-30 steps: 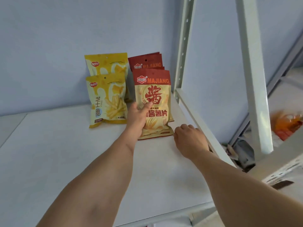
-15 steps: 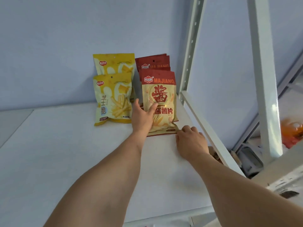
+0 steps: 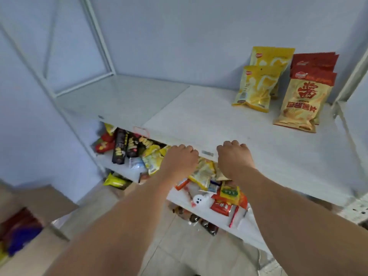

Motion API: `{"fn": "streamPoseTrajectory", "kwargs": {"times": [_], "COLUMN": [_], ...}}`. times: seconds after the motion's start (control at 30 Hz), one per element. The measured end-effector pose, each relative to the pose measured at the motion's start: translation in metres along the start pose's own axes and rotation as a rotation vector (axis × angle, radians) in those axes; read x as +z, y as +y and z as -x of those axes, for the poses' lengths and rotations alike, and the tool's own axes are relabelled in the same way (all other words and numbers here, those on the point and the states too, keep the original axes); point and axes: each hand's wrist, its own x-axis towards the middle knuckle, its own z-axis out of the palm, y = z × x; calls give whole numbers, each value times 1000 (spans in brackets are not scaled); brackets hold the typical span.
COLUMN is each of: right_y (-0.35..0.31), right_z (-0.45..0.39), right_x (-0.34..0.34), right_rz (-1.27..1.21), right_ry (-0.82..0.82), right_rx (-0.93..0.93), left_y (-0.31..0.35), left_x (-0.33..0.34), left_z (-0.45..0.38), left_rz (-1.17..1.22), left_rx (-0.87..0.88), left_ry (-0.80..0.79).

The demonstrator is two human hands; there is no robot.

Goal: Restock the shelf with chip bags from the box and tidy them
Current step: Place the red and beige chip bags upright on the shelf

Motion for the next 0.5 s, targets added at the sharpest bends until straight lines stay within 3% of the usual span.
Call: {"fn": "streamPoseTrajectory", "kwargs": {"times": [0.13, 0.33, 0.5], "right_y": [-104, -260, -410], "right_z": [20, 38, 49], "right_x": [-5, -15, -9], "right_rz": [13, 56, 63], "right_ry": [-41, -47, -58], "right_rx": [-186, -430, -591], "left_y": [-48, -119, -184], "left_x": [12, 28, 46], "left_z": [119, 275, 403], "left_rz": [-66, -23, 8], "left_rx": [-174, -445, -647], "left_ry": [-131, -122, -207]}}
